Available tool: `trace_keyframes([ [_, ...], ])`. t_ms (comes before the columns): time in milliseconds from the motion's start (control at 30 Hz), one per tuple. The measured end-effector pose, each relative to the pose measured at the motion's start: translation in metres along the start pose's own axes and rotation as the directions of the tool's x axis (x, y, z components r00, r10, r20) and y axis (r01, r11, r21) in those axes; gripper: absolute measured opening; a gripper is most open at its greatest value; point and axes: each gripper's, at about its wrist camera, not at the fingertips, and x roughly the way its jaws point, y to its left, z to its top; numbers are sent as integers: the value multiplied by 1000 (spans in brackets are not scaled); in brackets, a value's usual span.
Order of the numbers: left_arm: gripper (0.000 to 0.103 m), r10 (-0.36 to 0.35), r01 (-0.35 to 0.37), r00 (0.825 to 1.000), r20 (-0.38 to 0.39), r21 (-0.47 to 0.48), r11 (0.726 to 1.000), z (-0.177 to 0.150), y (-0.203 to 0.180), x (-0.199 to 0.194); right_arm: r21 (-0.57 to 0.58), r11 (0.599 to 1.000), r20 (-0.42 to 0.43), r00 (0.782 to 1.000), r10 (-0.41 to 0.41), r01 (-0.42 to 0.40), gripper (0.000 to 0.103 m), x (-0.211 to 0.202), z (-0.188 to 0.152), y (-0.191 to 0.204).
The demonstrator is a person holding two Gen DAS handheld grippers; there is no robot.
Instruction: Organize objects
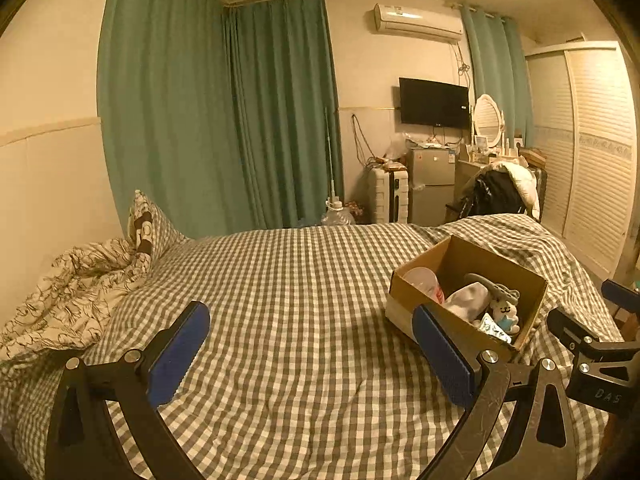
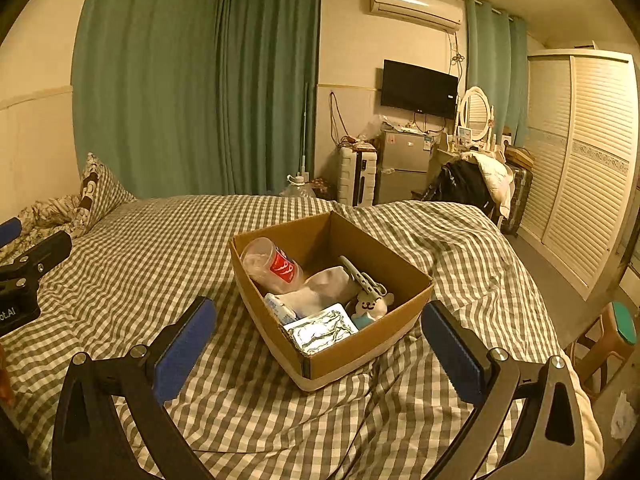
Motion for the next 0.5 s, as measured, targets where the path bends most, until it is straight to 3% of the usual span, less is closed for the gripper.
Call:
trace_keyframes([
  [500,103,-11,11,1000,-15,-15,1000,2,2,-1,-2,1000,2,1000,2,-2,103,-2,1,2],
])
